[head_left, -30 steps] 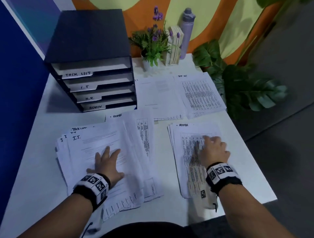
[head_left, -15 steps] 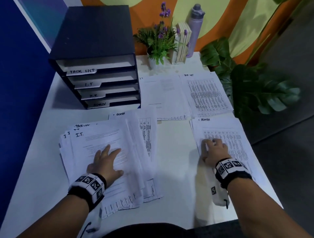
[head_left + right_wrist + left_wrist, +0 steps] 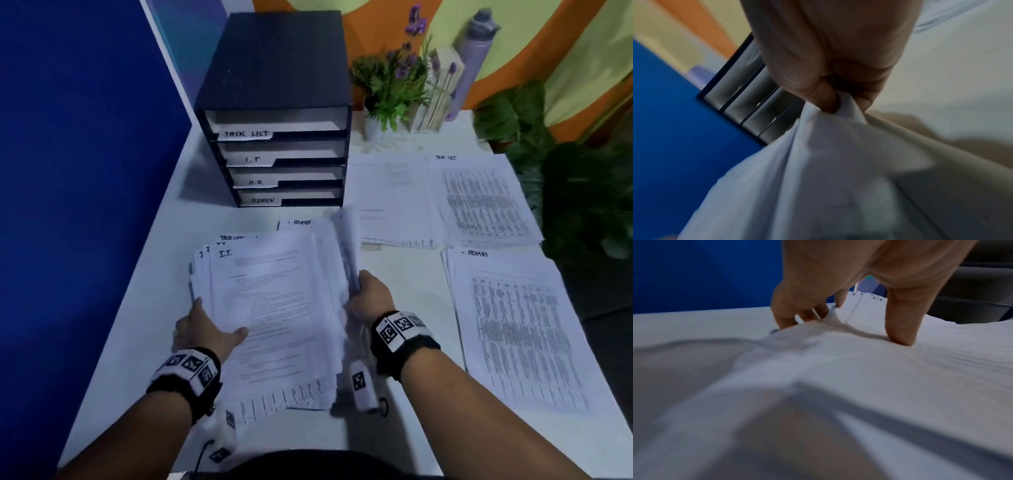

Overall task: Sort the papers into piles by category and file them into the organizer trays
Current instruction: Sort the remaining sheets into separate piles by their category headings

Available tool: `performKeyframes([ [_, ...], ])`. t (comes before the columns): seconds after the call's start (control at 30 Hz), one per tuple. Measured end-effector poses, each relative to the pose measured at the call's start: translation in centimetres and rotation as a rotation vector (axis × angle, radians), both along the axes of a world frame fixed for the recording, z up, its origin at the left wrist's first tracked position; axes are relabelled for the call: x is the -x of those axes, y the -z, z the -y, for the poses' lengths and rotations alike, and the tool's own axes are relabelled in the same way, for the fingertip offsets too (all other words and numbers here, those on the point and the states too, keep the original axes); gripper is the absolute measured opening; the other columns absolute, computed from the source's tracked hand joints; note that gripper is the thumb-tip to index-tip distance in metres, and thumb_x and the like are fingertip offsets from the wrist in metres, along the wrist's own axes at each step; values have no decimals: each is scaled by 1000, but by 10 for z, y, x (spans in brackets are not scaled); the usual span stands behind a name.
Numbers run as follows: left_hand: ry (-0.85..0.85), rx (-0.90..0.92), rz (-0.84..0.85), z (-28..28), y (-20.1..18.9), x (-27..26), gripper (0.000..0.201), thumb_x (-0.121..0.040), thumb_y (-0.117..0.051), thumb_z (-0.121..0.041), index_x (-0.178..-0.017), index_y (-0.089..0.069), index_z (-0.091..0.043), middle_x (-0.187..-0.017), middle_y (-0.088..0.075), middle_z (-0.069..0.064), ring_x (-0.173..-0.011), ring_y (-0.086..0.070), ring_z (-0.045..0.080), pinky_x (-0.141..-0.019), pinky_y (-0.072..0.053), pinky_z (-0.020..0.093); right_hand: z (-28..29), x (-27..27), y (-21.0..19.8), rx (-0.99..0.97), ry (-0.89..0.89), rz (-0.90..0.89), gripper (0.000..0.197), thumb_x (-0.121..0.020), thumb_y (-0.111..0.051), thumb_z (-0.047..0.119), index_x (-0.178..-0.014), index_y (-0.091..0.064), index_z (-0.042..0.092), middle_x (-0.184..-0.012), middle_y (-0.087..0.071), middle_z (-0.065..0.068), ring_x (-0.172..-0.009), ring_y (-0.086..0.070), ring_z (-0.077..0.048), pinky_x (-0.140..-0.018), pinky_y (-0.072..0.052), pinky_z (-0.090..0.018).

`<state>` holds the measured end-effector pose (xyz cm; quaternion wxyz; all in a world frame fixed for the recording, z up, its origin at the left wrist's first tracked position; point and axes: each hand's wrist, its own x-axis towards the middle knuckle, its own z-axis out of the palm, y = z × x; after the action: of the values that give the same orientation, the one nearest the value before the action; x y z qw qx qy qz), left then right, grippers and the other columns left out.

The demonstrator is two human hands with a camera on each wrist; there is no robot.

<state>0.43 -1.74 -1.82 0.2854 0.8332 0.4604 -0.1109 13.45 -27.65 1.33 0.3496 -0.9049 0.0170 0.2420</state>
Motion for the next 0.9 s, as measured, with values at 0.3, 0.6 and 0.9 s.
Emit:
performKeyframes([
  [0.3,-19,125,169,-50,5,37,86,-76,-78,-35,-148,-32,-27,-144,-39,18,-129,-43,33,-108,-39,43,-33,43,9,-83,-95,-83,33,-66,-56,-7,-64,-35,19,-68,-47,3,-73,-48,-20,-50,-34,-23],
  [0.6,-3,-64,115,-57,-12,43,72,-67,-85,-31,-130,-50,-28,-137,-42,11,-120,-46,35,-103,-42,49,-45,40,14,-100,59,102,22,-86,-55,16,-69,-42,13,-71,-55,-8,-73,-56,-27,-67,-44,-33],
  [0.9,30,-4,386,-28,-21,20,72,-83,-63,5,-143,-36,-23,-139,-43,16,-125,-45,36,-104,-40,44,42,0,-19,41,348,337,28,-87,-40,-2,-110,-47,11,-68,-48,-2,-65,-51,-28,-56,-37,-28],
])
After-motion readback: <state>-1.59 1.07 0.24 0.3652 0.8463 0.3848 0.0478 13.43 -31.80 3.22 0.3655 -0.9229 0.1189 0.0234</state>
